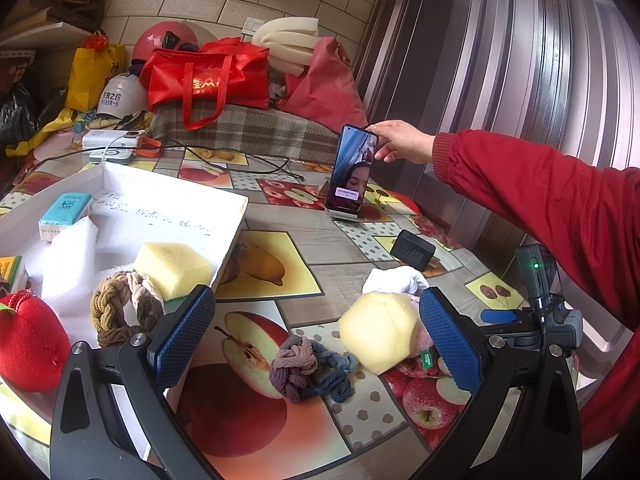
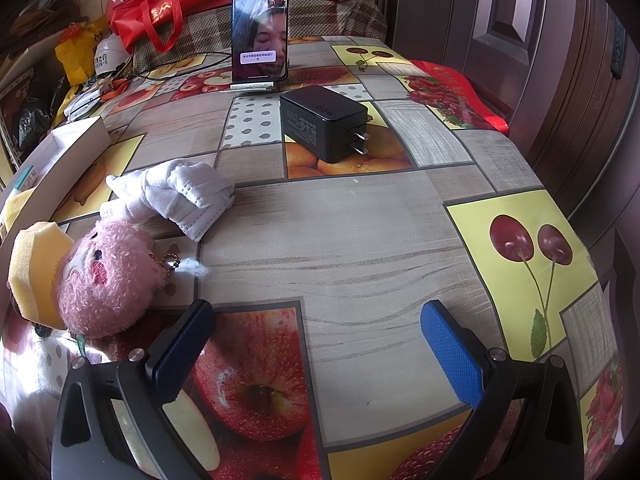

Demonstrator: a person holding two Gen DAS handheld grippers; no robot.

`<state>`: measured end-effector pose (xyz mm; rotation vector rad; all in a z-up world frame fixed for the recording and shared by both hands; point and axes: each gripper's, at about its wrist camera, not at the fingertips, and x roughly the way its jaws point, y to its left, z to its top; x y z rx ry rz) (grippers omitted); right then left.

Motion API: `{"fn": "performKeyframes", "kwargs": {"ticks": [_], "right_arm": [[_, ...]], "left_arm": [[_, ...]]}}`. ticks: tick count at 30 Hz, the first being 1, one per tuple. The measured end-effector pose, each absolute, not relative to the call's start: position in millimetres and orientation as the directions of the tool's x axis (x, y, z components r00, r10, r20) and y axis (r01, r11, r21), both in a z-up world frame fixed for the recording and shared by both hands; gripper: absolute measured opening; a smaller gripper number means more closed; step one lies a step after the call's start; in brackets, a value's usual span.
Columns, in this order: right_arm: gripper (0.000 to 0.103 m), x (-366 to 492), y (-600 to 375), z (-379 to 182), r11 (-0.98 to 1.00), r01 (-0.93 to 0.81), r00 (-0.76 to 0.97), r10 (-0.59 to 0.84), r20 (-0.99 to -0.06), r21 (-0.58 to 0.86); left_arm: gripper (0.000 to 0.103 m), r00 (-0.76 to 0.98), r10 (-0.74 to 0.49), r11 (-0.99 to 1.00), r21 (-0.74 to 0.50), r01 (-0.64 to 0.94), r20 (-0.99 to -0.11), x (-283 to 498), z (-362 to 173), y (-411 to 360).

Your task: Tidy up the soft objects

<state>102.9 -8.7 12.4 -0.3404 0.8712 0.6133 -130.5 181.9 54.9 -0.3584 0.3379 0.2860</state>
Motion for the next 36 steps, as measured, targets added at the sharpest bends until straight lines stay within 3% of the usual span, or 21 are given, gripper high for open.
{"fn": "performKeyframes", "kwargs": {"ticks": [20,36], "right_arm": [[0.103,103.0,-8.9,12.7,0.779,-0.627,0.489,0.36,-0.794,-0.034],[0.103,102.9,-9.0,12.5,0.778,-0.627,0.49,0.36,-0.794,-0.034]], "left_arm": [[0.103,0.905,0.214,0.901,-0.283,-0.328,-0.368,-129.6,54.7,178.5],[0.103,0.904,0.274,0.944,-0.091,-0.318,-0.328,-127.9,61.6,133.4]]}}
